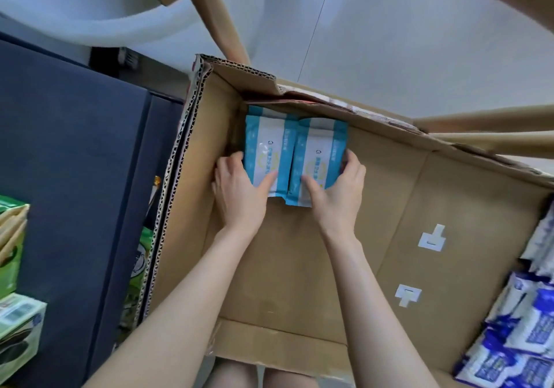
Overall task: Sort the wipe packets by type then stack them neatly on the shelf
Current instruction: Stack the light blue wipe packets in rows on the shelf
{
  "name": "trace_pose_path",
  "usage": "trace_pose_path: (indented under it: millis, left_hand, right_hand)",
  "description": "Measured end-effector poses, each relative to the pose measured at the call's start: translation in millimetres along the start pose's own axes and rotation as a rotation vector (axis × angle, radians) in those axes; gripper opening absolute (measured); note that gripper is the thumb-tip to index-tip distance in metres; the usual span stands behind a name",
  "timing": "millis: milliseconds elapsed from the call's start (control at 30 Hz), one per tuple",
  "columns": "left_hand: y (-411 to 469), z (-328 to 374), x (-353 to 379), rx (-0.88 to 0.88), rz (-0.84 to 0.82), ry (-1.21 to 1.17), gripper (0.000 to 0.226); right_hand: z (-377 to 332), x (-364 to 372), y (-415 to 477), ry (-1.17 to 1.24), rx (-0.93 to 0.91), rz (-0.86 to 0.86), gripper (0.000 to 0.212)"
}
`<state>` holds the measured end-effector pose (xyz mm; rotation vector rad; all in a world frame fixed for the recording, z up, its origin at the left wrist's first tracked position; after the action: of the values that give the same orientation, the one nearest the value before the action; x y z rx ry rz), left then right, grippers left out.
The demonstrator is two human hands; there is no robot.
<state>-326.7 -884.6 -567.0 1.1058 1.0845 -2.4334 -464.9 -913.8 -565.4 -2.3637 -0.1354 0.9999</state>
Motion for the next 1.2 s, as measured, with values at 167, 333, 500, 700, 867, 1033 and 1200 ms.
trace_pose_path:
  millis: [167,333,500,700,867,1033,1200]
  left_hand:
    - [-1.9,3.3,-3.3,-0.006,-0.044,-0.056,0.042]
    - [-31.1,15.6,-19.5,-0.055,-0.055,-0.411,0.018]
    - [-82.5,25.2,-48.1,-0.053,-0.094,-0.68,0.005]
    - [-161.5,21.5,-90.0,-0.036,-0.074,-0.731,0.011]
    - [-228.5,8.6,-124.7,-0.078,-0.042,-0.903,0.025]
    - [-301.1,-17.2,-145.3,-0.075,0.02,-1.075,0.044]
    - [-395.0,-34.8,-156.4,-0.111,0.242,-1.309,0.016]
  right_hand:
    - [-6.7,-3.1,-0.7,0.091,0.044,-0.073,0.028]
    - [-12.5,-17.6,-26.7,0.335,0.082,-0.042,0.02]
    - [-20.7,-54.1,-75.9,0.648,0.119,-0.184,0.013]
    - [-24.6,-101.5,-149.7,0.656,0.052,-0.217,0.028]
    - [-21.1,-136.6,-211.7,0.67,0.021,-0.156,0.023]
    - [-13.1,-167.3,-271.2,0.7,-0.126,-0.189,0.017]
    - [5.7,-186.4,-335.1,0.773,-0.221,-0.331,0.015]
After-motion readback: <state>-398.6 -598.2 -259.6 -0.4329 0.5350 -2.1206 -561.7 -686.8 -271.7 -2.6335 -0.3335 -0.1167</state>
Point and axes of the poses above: each hand's wrist, its own y-axis towards the middle knuckle, its own x-axis out of the palm, z = x × y, the point moved 1 cm from there along y, towards the middle knuckle, and after that the axes turned 5 degrees about -z, right-handed, at the moved point
